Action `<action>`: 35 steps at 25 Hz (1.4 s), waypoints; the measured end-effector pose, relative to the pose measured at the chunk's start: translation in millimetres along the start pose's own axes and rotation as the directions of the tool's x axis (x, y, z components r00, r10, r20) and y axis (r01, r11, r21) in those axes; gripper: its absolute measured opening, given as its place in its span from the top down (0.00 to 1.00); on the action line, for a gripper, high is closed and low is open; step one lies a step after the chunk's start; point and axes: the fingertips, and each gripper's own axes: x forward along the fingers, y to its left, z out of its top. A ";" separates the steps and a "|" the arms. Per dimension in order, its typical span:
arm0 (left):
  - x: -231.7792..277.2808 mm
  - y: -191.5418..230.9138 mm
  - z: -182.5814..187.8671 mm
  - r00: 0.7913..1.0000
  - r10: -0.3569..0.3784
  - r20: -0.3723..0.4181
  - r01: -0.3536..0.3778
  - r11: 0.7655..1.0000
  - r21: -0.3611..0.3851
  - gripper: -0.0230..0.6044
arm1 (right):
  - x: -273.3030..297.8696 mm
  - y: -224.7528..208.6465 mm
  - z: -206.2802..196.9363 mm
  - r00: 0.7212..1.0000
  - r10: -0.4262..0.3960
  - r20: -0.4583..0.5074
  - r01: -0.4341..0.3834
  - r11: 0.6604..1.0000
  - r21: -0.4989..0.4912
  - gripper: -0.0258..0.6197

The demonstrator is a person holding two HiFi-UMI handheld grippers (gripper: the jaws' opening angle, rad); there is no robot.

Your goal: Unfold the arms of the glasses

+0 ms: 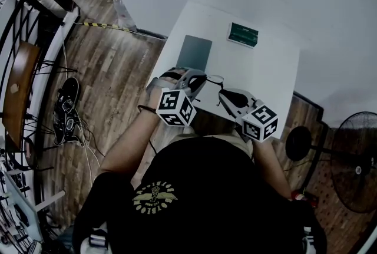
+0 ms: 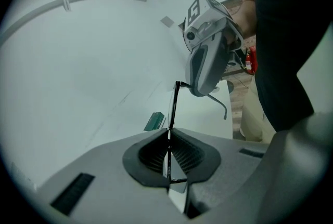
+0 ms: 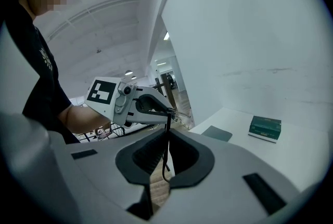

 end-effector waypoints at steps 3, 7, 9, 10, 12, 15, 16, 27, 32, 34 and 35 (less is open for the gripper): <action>2.1 1.8 1.9 1.000 0.021 0.016 -0.020 0.997 -0.069 0.93 | -4.6 -3.4 8.0 0.999 -0.016 0.043 0.017 1.000 -0.013 0.91; 0.0 3.1 -1.1 0.998 0.058 0.031 -0.052 0.984 -0.172 0.93 | -13.4 -7.7 21.0 0.994 -0.031 0.100 0.033 0.999 -0.016 0.78; -1.6 5.5 -2.2 0.994 0.092 0.054 -0.076 0.964 -0.253 0.93 | -20.0 -10.5 28.9 0.989 -0.042 0.143 0.046 0.999 -0.022 0.76; -2.3 7.1 -2.8 0.991 0.114 0.069 -0.088 0.949 -0.302 0.93 | -23.5 -12.2 33.2 0.985 -0.049 0.167 0.054 0.998 -0.026 0.76; -5.1 11.1 -4.7 0.982 0.164 0.093 -0.114 0.909 -0.402 0.93 | -30.9 -15.9 42.5 0.973 -0.069 0.219 0.079 0.996 -0.036 0.76; -17.0 24.8 -7.4 0.960 0.253 0.118 -0.141 0.805 -0.577 0.93 | -44.2 -21.2 57.9 0.954 -0.108 0.280 0.126 0.991 -0.048 0.76; -21.8 31.0 -8.3 0.952 0.280 0.123 -0.140 0.757 -0.638 0.93 | -48.6 -23.1 62.6 0.947 -0.120 0.296 0.141 0.989 -0.051 0.76; -56.0 69.0 -4.4 0.880 0.454 0.142 -0.178 0.591 -0.787 0.93 | -98.5 -45.3 88.4 0.878 -0.257 0.403 0.323 0.941 -0.104 0.83; -77.3 91.9 -4.6 0.842 0.521 0.140 -0.207 0.552 -0.808 0.93 | -117.5 -54.8 91.8 0.853 -0.326 0.408 0.405 0.906 -0.124 0.88; -85.1 100.3 -5.5 0.825 0.549 0.136 -0.223 0.537 -0.814 0.93 | -123.1 -57.9 91.4 0.845 -0.341 0.412 0.419 0.901 -0.112 0.91; -88.1 104.2 -5.9 0.816 0.562 0.132 -0.233 0.530 -0.816 0.93 | -126.0 -60.5 90.8 0.841 -0.349 0.415 0.425 0.899 -0.105 0.91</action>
